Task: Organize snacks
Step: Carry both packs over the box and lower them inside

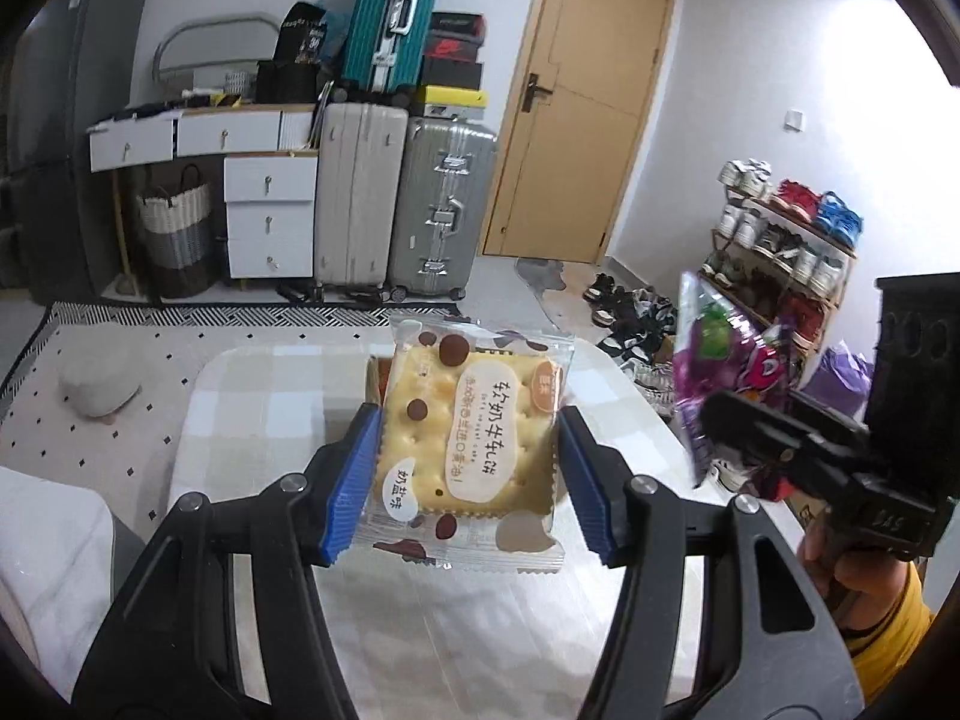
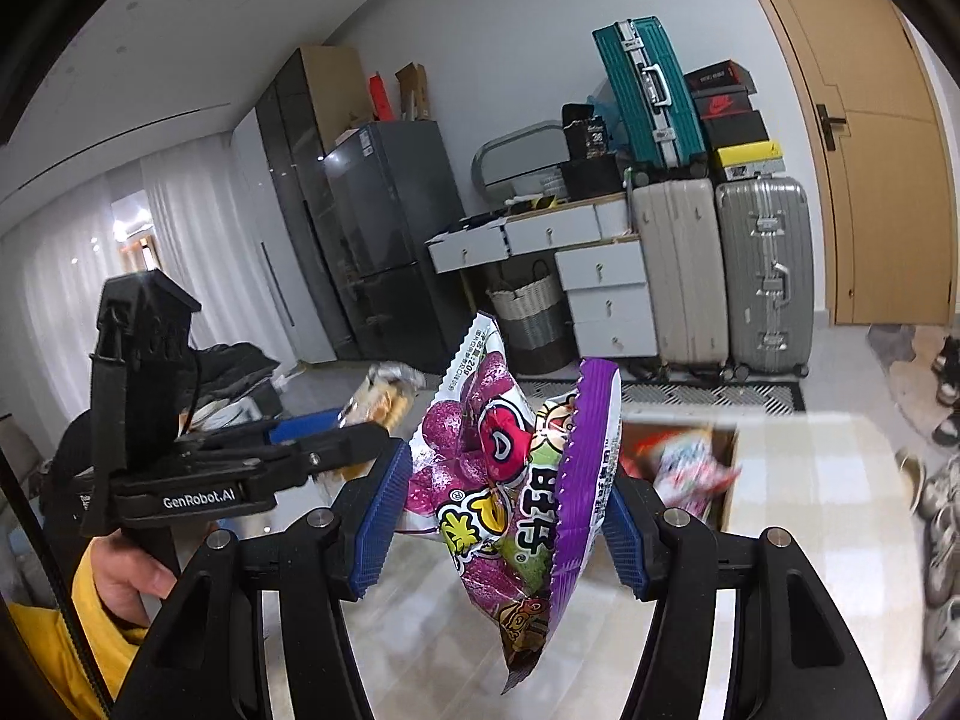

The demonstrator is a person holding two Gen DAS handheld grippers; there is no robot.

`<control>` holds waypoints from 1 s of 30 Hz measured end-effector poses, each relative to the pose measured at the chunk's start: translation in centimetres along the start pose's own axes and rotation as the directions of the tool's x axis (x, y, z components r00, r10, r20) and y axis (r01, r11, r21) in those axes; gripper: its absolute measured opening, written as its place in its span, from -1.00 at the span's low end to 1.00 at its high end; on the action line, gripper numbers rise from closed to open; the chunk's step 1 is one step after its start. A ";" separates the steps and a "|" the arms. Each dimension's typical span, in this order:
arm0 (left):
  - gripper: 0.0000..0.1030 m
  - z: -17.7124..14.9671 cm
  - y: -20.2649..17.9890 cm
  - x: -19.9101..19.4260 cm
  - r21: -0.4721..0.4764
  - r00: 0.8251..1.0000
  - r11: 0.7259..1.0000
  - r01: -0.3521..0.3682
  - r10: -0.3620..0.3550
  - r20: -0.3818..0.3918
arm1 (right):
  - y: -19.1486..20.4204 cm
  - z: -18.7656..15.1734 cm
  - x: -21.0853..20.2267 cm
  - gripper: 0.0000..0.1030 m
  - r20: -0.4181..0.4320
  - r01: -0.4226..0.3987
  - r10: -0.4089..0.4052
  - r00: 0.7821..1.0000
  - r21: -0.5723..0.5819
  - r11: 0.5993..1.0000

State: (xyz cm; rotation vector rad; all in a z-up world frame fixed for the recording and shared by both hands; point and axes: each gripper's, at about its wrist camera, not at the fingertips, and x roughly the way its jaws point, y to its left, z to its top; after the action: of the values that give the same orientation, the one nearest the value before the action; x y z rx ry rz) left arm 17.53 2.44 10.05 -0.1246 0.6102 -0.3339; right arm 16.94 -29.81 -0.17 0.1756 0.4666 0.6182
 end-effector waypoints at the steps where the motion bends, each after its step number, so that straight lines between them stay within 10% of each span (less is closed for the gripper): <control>1: 0.08 0.8 0.4 1.0 -0.011 1.000 1.000 0.002 -0.002 -0.006 | -0.6 1.1 0.8 0.18 -0.005 0.003 -0.003 1.000 0.010 1.000; 13: 0.08 8.5 4.3 18.6 -0.126 0.988 0.992 0.003 -0.022 -0.152 | -7.6 11.2 12.9 0.18 -0.109 0.098 -0.087 0.990 0.094 0.991; 30: 0.08 4.4 6.8 32.9 -0.210 0.947 0.977 0.020 -0.086 -0.311 | -12.5 2.6 21.3 0.18 -0.342 0.185 -0.155 0.927 0.058 0.981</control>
State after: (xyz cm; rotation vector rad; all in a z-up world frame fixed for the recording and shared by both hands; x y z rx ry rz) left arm 47.21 -2.36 -5.57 -0.2892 0.9640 -0.3464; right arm 39.83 -27.29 -9.42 0.1122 0.8333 0.4563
